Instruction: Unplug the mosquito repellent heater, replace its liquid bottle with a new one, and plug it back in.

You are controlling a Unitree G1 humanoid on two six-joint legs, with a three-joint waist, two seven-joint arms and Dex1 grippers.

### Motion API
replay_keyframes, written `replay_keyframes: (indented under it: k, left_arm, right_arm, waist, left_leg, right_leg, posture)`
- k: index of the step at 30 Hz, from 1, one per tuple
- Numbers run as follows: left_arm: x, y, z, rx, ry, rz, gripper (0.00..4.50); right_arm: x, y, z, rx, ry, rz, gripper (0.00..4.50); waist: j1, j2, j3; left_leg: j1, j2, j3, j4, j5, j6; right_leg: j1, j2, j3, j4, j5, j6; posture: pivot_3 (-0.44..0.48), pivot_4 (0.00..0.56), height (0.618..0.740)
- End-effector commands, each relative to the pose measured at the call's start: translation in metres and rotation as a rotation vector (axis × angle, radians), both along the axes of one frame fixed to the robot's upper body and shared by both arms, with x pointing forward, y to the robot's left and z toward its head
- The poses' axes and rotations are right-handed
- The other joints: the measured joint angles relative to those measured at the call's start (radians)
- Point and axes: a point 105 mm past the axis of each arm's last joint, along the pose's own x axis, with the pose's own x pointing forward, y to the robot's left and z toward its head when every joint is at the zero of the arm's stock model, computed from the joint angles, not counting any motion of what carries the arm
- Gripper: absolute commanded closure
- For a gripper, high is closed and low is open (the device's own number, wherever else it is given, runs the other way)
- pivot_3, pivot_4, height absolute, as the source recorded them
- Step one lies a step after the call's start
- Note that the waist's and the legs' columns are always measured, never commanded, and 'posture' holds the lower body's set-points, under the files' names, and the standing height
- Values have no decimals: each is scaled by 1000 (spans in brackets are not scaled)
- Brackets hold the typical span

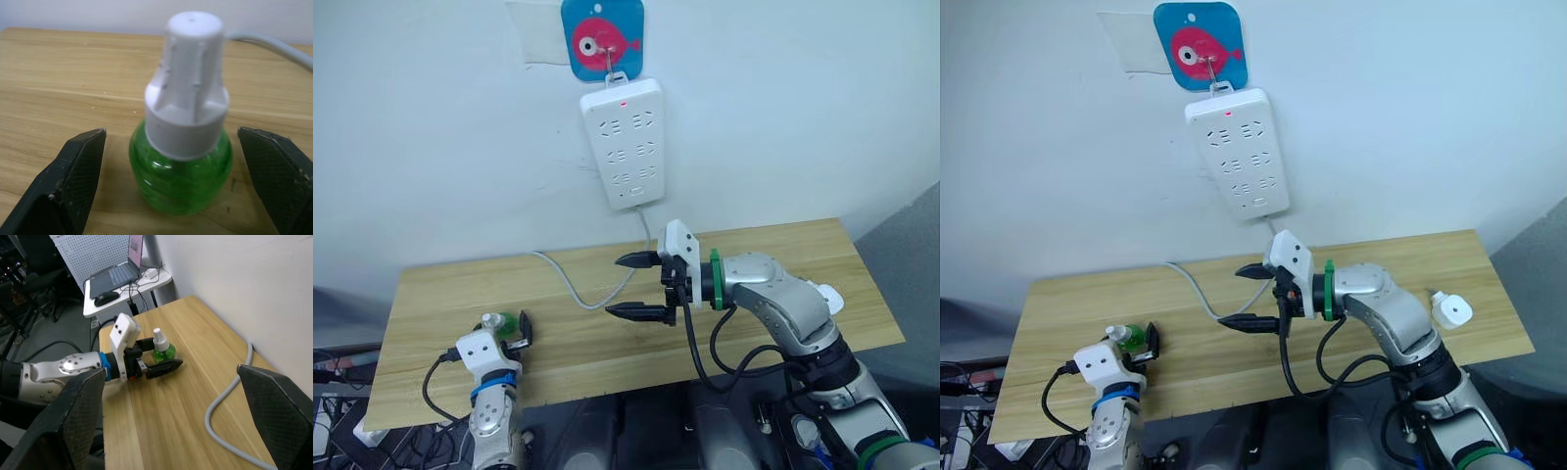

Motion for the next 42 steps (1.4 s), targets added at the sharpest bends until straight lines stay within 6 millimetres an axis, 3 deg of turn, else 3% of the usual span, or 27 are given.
replay_keyframes:
  k: [1,7,8,12,14,18,23,25,30,36,41,42]
  left_arm:
    - [-6,10,0,9,-17,41,378]
    - [-4,9,0,24,-24,26,2186]
    - [-5,9,0,23,-24,28,2266]
    - [-5,-3,4,65,-13,-40,2266]
    - [1,-17,19,113,-24,-136,2266]
    - [13,-72,68,225,-67,-495,2266]
    - [3,-141,95,259,34,-976,2266]
    - [-1,-159,100,292,59,-1096,2266]
    - [3,-178,108,305,63,-1197,2266]
    - [18,-186,125,334,38,-1248,2266]
    - [21,-184,126,324,39,-1268,2266]
    - [21,-185,125,324,40,-1272,2266]
  right_arm:
    - [-6,2,16,45,-23,8,0]
    - [-7,2,16,45,-20,2,0]
    - [-8,1,16,43,-21,0,0]
    - [-3,-5,15,41,-36,-38,0]
    - [0,-9,15,43,-52,-71,0]
    - [0,-14,9,27,-91,-135,0]
    - [4,-13,-6,24,-112,-240,0]
    - [5,-10,-7,32,-118,-265,0]
    - [4,-1,-7,38,-128,-288,0]
    - [6,-2,-14,18,-114,-345,0]
    - [10,-2,-16,31,-101,-397,0]
    - [11,-1,-16,35,-102,-403,184]
  waist:
    - [0,0,0]
    - [0,0,0]
    - [0,0,0]
    - [0,0,0]
    - [1,0,0]
    - [9,0,0]
    - [4,0,0]
    - [-4,0,0]
    - [-21,0,0]
    - [-27,0,-1]
    - [-37,0,-1]
    - [-40,0,-1]
  left_leg:
    - [0,0,0,0,0,0]
    - [0,0,0,-1,0,0]
    - [0,0,0,-1,0,0]
    - [0,0,0,-1,0,0]
    - [-1,0,0,-1,0,-1]
    - [-2,0,-4,-1,0,-2]
    - [-1,0,-3,-2,0,-2]
    - [-2,0,-2,-2,0,-2]
    - [-1,1,0,-3,2,-6]
    - [-2,0,-1,-2,2,-6]
    - [-2,0,1,-2,3,-7]
    - [-2,0,1,-2,3,-7]
  right_leg:
    - [0,0,0,0,0,0]
    - [0,0,0,0,0,0]
    - [0,0,0,0,0,0]
    - [0,0,0,0,0,0]
    - [-1,0,0,-1,0,0]
    - [-1,0,0,0,0,0]
    - [0,0,-1,0,0,0]
    - [-2,1,-1,0,0,0]
    - [-3,1,0,1,0,0]
    - [-3,1,-1,1,0,0]
    - [-3,1,1,0,0,0]
    - [-4,1,1,0,0,0]
  posture:
    - [28,355,740]
    - [35,345,740]
    - [39,342,740]
    - [59,329,740]
    - [72,317,740]
    - [85,312,740]
    - [55,300,740]
    - [37,301,740]
    - [-11,288,740]
    - [-73,284,740]
    - [-100,284,740]
    - [-103,283,740]
